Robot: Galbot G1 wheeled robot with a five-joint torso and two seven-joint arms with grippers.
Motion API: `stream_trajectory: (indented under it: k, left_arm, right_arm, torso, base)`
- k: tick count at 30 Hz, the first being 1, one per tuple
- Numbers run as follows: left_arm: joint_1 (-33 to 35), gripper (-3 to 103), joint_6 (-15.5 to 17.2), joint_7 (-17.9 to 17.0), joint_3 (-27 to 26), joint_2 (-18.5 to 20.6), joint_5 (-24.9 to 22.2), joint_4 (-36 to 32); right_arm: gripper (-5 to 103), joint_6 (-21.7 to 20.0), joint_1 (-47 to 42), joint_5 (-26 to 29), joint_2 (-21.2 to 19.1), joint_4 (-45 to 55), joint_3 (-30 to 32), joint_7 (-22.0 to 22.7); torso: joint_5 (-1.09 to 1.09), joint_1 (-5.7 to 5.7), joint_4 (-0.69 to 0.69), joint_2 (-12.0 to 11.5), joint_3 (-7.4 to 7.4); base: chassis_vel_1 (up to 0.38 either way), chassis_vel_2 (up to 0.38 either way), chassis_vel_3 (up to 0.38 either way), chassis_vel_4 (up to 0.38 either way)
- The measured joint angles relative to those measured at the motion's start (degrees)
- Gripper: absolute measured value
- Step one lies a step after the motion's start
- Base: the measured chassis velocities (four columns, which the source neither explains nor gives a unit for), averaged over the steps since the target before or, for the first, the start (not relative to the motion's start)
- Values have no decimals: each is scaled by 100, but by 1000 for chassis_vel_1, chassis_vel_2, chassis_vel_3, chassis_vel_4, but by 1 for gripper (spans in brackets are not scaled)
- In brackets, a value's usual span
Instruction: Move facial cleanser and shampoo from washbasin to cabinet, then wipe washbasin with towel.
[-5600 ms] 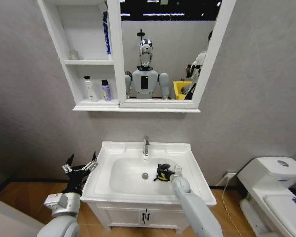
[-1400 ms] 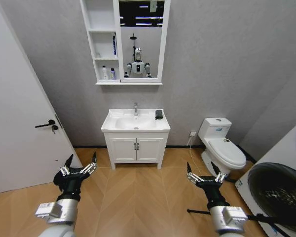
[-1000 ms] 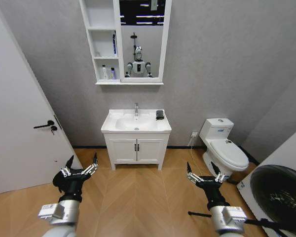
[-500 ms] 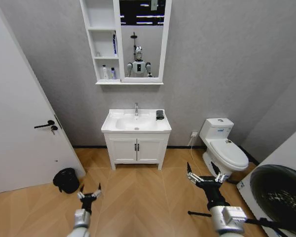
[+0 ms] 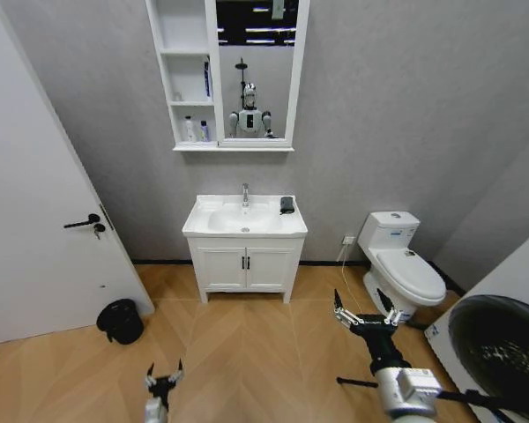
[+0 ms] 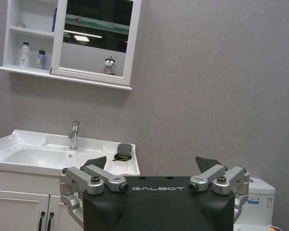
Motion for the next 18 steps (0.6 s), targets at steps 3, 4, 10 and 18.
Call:
stream_trajectory:
  k: [3,4,10,18]
  left_arm:
    - [224,100,855,29,-53,5,-154,-1353]
    - [309,100,1303,41,-53,-34,-212,-2028]
    - [461,100,2314,15,67,-3,-684,-3547]
    - [428,100,2374,-37,43,194,-1331,-4158]
  right_arm:
    - [100,0,0,0,0,0,0,0]
    - [100,0,1,0,0,1,-1,0]
    - [100,0,1,0,0,0,0,0]
    - [100,0,0,0,0,0,0,0]
  torso:
    - [-2,0,4,-1,2]
    - [0,2,2,-1,1]
    - [0,0,3,-1,1]
    - [-2,1,4,-1,1]
  base:
    - [0,0,0,0]
    - [0,0,0,0]
    - [0,0,0,0]
    - [0,0,0,0]
